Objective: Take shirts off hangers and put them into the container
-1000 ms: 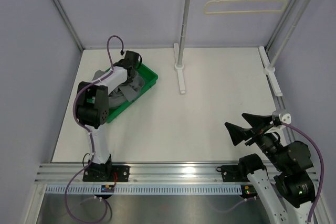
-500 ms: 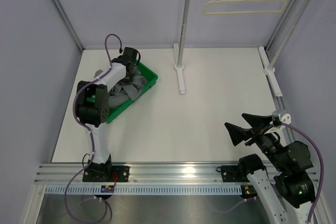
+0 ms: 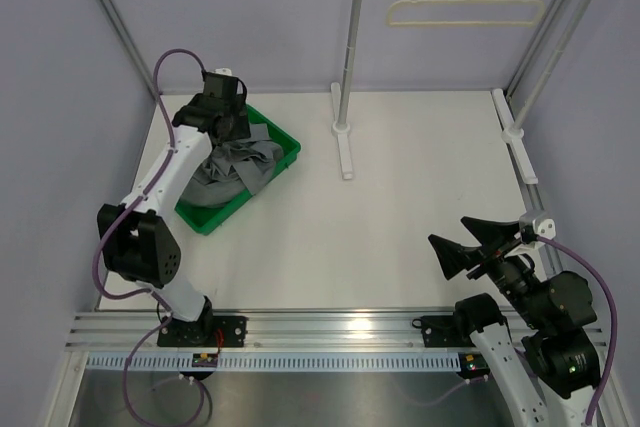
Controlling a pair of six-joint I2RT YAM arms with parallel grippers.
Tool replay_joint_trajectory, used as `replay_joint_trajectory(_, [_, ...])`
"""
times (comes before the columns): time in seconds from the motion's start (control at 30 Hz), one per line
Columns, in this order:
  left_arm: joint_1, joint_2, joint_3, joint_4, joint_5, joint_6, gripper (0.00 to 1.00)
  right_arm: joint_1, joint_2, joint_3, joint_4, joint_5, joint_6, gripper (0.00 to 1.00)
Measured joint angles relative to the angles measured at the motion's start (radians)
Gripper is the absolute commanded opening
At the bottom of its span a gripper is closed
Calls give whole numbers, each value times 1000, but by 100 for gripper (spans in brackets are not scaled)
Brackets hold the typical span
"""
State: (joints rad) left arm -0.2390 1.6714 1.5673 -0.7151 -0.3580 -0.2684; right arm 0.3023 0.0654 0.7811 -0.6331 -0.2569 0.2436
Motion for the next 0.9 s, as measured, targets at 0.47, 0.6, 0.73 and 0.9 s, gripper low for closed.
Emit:
replay_joint_trajectory(0.47, [-30,-37,-296,76,310,-151,36,0,0,0,0,0,0,99])
replay_joint_trajectory(0.6, [-14,55,-270,90,294,-158,29,0,0,0,0,0,0,99])
replay_joint_trajectory(0.73, [22,171,-225,103,251,-160,29,0,0,0,0,0,0,99])
replay_joint_trajectory(0.9, [39,252,-158,93,204,-158,32,0,0,-1,0,0,0,100])
